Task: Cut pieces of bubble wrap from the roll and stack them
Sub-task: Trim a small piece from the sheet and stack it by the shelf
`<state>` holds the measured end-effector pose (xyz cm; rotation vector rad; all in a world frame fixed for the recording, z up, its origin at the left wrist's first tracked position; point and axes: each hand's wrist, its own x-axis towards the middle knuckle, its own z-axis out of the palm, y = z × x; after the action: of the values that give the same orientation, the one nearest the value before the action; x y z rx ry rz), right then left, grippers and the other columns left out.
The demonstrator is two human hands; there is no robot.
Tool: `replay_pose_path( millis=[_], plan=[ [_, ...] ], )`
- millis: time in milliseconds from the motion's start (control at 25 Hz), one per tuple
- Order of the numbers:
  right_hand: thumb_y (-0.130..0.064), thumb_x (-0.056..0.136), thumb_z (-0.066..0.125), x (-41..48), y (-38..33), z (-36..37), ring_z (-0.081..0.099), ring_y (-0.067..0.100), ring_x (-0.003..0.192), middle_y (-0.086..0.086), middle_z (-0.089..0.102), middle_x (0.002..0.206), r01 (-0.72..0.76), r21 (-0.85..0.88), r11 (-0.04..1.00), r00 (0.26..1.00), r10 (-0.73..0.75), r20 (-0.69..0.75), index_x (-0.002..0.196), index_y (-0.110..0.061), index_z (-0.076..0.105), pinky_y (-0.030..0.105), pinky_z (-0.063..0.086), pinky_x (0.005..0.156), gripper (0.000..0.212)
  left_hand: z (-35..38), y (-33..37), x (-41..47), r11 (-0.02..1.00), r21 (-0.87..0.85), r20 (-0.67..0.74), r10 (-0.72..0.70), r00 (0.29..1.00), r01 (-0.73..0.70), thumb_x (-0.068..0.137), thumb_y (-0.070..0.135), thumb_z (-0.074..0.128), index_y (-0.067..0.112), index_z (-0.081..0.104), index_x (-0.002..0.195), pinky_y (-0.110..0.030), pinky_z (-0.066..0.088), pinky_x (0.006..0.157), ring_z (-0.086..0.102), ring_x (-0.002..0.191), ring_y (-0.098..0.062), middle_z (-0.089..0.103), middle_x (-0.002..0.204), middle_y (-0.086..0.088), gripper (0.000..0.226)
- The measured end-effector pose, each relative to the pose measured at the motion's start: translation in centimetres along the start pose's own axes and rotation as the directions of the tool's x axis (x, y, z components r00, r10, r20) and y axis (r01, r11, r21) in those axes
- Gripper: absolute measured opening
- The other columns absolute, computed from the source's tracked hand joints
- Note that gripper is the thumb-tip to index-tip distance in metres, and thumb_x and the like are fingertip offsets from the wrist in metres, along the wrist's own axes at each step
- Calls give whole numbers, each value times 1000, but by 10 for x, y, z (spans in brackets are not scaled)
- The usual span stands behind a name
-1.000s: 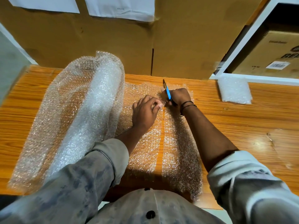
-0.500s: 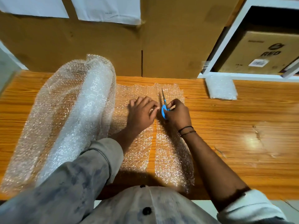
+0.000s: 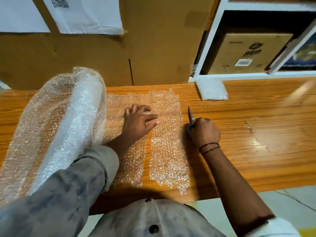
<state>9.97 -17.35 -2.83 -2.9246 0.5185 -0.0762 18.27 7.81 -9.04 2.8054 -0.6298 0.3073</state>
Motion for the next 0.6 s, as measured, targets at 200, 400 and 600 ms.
replay_pose_path(
  millis=[200, 400, 600],
  plan=[
    [-13, 98, 55, -10, 6, 0, 63, 41, 106, 18, 66, 110, 97, -83, 992, 995, -95, 28, 109, -3, 71, 43, 53, 72, 22, -8, 3, 15, 995, 76, 56, -71, 996, 66, 95, 73, 47, 53, 69, 121, -48, 28, 100, 33, 134, -27, 44, 155, 6, 40],
    [-30, 95, 45, -55, -16, 26, 60, 31, 106, 8, 67, 111, 504, 83, 860, 863, -498, -84, 107, -18, 70, 44, 52, 82, 30, -10, 13, 21, 982, 47, 30, -186, 982, 185, 94, 68, 52, 53, 70, 119, -50, 32, 103, 33, 137, -28, 34, 161, 6, 34],
    [-32, 99, 48, -51, -7, 57, 48, 31, 138, 10, 56, 146, 568, 92, 818, 823, -568, -28, 132, -20, 60, 49, 44, 106, 38, -11, 33, -14, 973, -193, -59, -145, 988, 131, 95, 51, 64, 48, 75, 111, -47, 30, 102, 39, 131, -19, 49, 147, 16, 19]
  ],
)
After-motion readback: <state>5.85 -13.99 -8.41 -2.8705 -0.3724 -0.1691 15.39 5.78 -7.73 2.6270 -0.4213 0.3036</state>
